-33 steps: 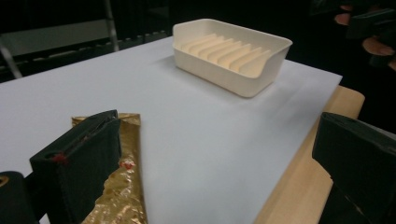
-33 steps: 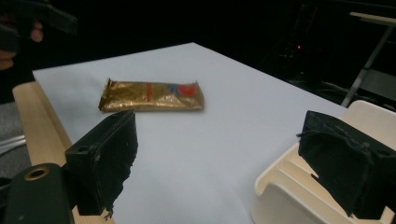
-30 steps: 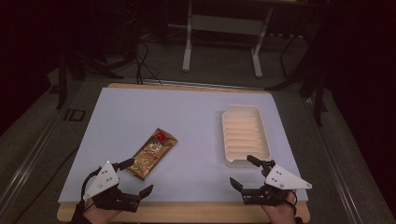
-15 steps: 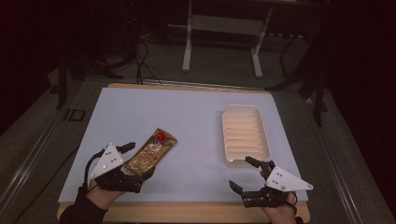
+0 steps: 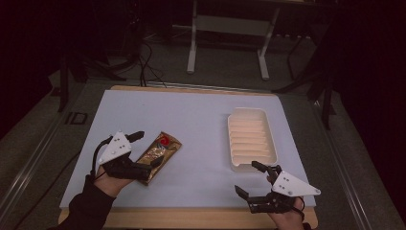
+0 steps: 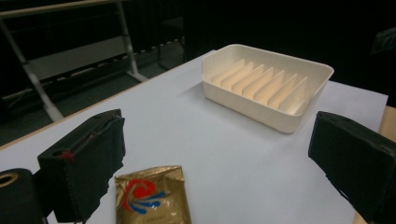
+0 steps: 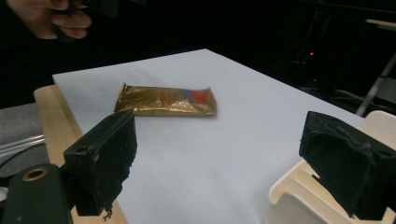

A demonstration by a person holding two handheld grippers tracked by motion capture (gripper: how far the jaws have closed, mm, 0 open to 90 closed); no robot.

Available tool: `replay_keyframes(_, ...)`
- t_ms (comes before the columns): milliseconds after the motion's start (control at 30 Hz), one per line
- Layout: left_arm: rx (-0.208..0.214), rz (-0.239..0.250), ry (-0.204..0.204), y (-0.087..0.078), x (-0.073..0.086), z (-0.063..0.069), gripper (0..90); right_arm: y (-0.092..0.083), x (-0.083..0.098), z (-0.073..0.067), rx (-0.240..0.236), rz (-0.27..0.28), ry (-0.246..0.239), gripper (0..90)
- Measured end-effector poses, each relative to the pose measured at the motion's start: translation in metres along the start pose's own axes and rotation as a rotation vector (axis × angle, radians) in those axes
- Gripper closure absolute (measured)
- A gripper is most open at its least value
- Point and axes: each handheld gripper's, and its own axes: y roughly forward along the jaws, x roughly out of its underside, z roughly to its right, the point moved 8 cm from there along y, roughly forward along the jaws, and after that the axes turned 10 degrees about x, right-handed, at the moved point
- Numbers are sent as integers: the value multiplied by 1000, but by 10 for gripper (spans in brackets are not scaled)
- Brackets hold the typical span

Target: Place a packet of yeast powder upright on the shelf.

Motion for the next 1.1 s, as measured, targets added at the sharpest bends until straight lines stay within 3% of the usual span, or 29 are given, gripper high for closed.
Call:
replay_keyframes(267,21,-23,15,21,1,-10,47,0,0,-1,-5,-5,5,135)
replay_keyframes(400,8,-49,25,29,2,-17,47,0,0,-2,-14,-9,10,136)
replay_keyframes(567,19,-66,17,36,3,-23,49,0,0,-1,-8,-4,9,135)
replay_keyframes(800,-8,-97,-2,50,8,-43,58,2,2,-2,-15,-16,9,136)
replay_keyframes(1033,-20,-124,-18,61,24,-62,125,1,1,-2,-15,-6,6,137)
replay_keyframes(1100,12,-122,-44,64,29,-65,165,1,1,-3,-16,-5,6,137)
